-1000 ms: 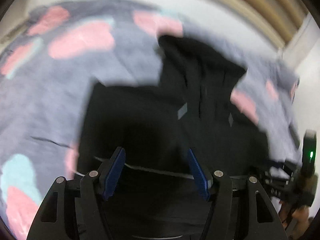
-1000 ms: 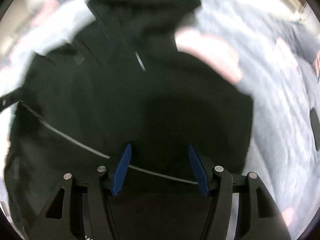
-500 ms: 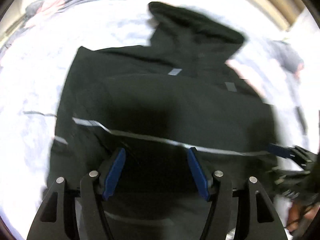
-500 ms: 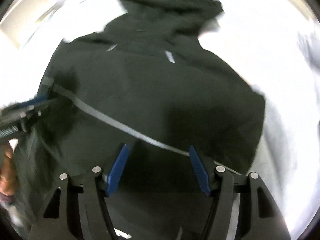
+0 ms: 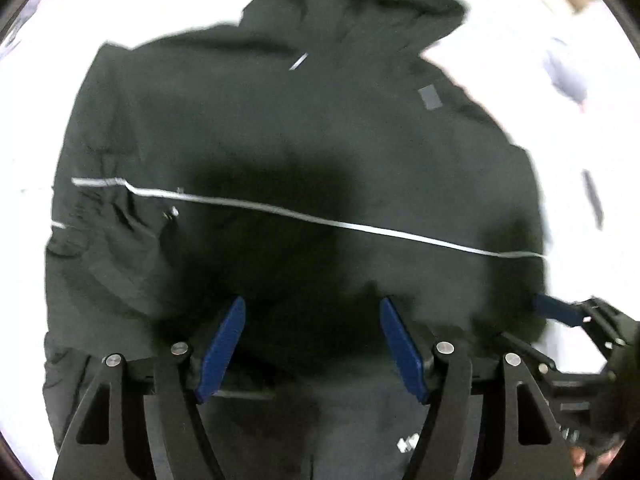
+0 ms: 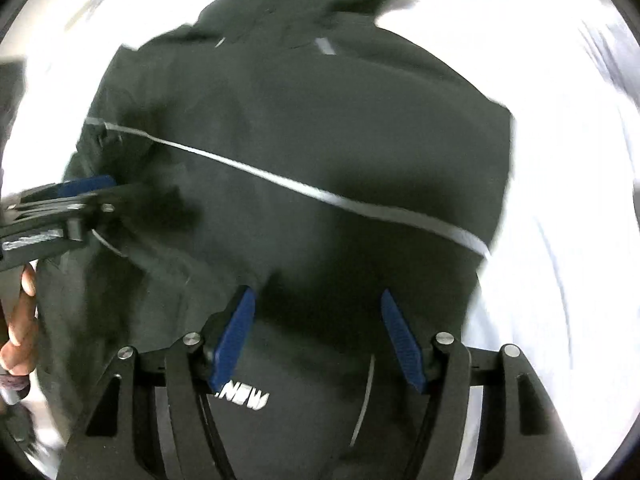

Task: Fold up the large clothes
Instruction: 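Move both tools to the hood and grasp it, then lift the hood with both tools and carry it toward the jacket hem, then lay the hood half over the hem and press it flat with both tools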

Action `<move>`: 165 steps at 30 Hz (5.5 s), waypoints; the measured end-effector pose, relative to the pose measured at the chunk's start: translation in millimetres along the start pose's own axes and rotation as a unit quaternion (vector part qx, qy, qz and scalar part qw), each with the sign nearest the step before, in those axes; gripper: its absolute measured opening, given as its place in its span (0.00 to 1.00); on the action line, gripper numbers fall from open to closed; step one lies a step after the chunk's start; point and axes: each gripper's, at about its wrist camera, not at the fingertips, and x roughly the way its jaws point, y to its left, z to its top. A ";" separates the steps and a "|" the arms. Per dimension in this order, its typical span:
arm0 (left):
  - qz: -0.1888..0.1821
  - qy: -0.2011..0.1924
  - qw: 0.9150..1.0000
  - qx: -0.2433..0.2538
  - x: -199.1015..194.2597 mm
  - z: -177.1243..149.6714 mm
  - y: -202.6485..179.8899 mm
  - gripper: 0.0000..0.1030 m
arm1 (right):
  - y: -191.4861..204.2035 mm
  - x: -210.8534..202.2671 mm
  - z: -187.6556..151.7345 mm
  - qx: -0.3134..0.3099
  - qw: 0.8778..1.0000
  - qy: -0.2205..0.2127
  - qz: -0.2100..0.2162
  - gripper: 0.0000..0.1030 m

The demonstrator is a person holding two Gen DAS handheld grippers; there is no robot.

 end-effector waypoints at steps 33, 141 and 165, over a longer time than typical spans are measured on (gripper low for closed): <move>-0.035 -0.119 0.992 0.019 8.8 271.1 101.1 0.70 | -41.9 27.3 285.7 0.175 0.970 -0.167 -0.040 0.67; -0.202 -0.098 0.965 0.137 26.2 296.5 86.0 0.16 | -53.3 69.0 305.9 -0.035 0.978 -0.151 0.140 0.15; -0.043 0.025 0.990 0.134 -58.0 -68.3 125.6 0.19 | 4.2 -5.0 -16.7 0.001 0.996 -0.069 0.054 0.27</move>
